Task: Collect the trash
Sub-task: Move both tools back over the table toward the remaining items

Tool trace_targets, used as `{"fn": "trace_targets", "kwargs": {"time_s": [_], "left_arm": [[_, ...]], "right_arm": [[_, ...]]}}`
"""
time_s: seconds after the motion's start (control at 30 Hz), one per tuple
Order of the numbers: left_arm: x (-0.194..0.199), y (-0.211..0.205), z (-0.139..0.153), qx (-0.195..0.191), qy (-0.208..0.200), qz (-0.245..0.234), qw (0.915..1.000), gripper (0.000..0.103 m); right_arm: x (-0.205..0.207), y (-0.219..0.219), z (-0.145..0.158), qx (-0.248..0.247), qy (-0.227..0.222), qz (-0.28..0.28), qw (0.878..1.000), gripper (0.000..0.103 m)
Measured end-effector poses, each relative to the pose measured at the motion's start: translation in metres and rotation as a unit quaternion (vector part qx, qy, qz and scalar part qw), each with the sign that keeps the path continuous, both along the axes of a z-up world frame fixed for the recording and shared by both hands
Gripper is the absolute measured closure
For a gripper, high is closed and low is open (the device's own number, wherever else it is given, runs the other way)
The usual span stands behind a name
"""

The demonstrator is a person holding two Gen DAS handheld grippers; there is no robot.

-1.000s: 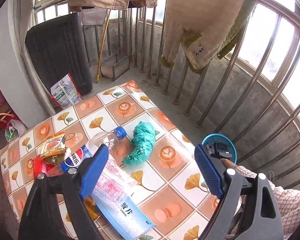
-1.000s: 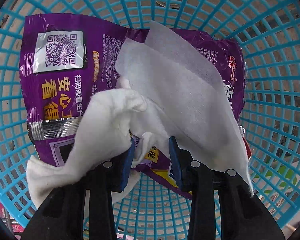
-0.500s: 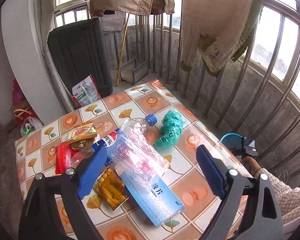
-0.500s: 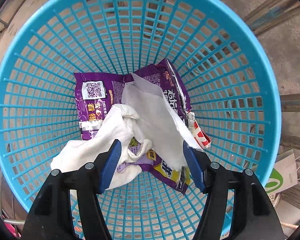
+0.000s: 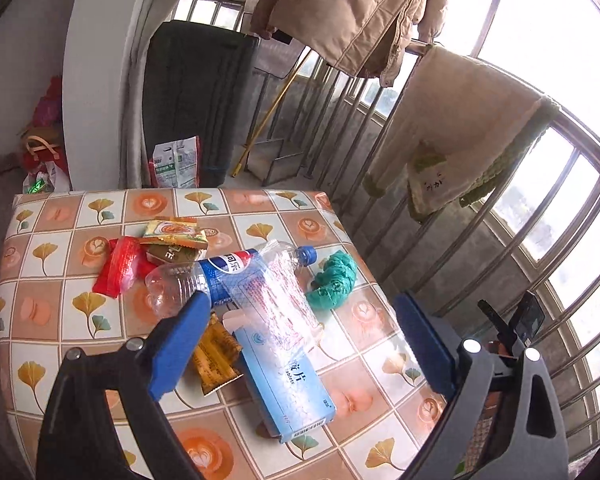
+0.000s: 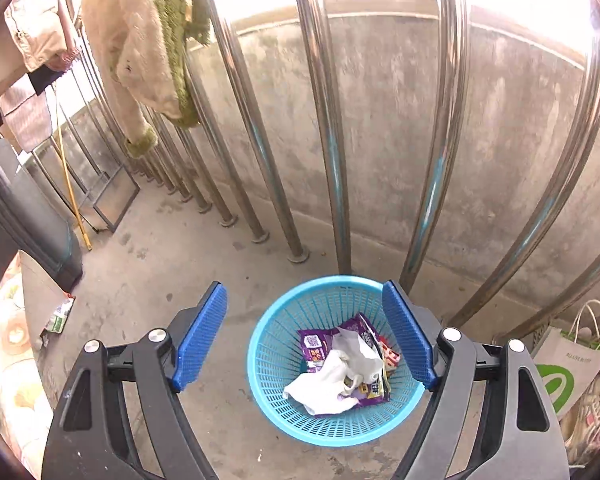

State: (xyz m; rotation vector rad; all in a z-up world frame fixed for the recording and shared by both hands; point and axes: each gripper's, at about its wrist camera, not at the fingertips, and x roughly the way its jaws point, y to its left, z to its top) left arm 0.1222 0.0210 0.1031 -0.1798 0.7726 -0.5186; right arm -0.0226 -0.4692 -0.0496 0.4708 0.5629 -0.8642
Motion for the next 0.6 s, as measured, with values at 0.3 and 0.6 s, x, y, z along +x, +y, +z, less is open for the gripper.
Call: {"fn": "trace_targets", "kwargs": {"time_s": [0.3,0.6], "left_arm": [[-0.019,0.079,-0.008,0.063,-0.024,0.113,0.9913,0.005],[-0.042,0.089,-0.037,0.058,-0.016,0.093,0.9938,0.005]], "right_arm": [[0.041,0.145,0.102,-0.14,-0.067,0.228,0.961,0.007],[0.076,0.281,0.101,-0.092,-0.038,0.489,0.867,0.007]]}}
